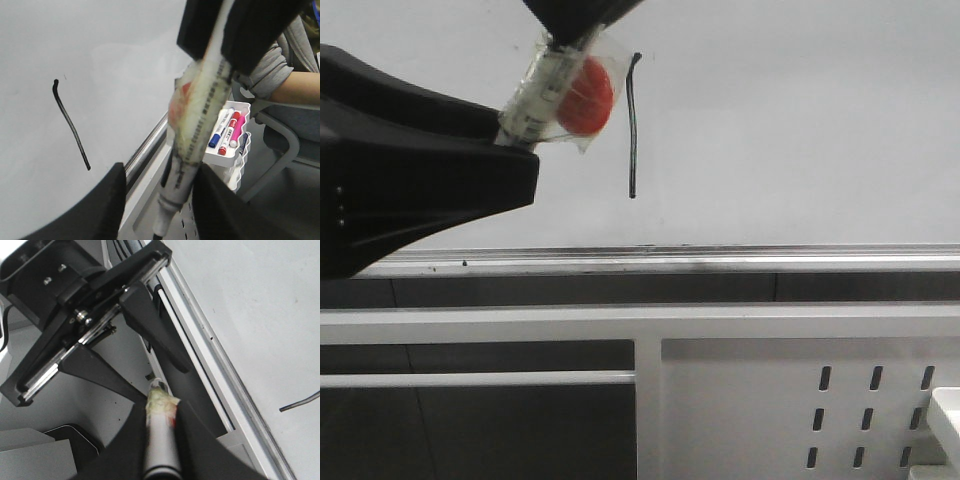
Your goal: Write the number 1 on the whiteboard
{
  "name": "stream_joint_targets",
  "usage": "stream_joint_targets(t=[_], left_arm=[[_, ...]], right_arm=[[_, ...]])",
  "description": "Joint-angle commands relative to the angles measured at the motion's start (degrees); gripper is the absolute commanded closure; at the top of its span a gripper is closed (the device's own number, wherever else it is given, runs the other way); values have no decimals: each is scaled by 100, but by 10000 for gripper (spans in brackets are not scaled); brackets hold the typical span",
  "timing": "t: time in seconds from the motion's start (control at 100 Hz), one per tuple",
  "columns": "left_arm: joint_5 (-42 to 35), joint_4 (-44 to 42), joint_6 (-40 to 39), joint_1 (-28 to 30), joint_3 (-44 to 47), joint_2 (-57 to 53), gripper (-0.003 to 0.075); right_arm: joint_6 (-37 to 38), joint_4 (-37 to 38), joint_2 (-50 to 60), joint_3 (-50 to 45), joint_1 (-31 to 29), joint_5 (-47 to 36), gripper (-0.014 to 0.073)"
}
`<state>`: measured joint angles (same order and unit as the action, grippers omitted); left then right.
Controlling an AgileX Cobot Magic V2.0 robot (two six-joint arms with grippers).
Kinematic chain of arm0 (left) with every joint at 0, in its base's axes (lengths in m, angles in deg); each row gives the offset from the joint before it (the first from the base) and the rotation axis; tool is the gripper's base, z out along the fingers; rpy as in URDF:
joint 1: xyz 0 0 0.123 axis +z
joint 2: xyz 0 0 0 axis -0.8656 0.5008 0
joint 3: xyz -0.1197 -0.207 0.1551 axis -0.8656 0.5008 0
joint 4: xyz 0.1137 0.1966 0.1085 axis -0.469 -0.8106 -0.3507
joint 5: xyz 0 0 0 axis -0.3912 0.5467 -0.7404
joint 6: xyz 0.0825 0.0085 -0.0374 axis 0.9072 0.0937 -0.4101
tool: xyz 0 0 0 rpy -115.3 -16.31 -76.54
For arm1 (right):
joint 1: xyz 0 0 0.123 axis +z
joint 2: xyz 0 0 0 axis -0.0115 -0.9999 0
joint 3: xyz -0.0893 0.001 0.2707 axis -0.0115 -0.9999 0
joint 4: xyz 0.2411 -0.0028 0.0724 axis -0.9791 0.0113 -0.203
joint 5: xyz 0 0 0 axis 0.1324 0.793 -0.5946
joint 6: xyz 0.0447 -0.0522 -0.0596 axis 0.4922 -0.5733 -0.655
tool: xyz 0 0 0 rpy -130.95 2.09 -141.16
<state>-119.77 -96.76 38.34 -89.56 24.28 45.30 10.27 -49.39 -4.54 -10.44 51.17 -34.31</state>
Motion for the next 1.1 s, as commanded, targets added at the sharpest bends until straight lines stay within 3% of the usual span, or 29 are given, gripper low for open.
stream_joint_targets(t=[0.0, 0.51, 0.58, 0.75, 1.09], left_arm=[[-515, 242, 11, -2, -161, -67, 450], [-514, 242, 11, -2, -161, -67, 465], [-514, 242, 11, -2, -161, -67, 514], [-514, 242, 11, -2, -161, -67, 740], [-442, 122, 1, -2, -134, -67, 740]], right_arm=[[-45, 20, 113, 210, 7, -395, 663], [-45, -37, 113, 210, 7, -446, 663], [-45, -46, 113, 210, 7, -446, 663], [-45, -85, 113, 210, 7, -446, 663], [-45, -196, -62, 210, 18, -376, 663]])
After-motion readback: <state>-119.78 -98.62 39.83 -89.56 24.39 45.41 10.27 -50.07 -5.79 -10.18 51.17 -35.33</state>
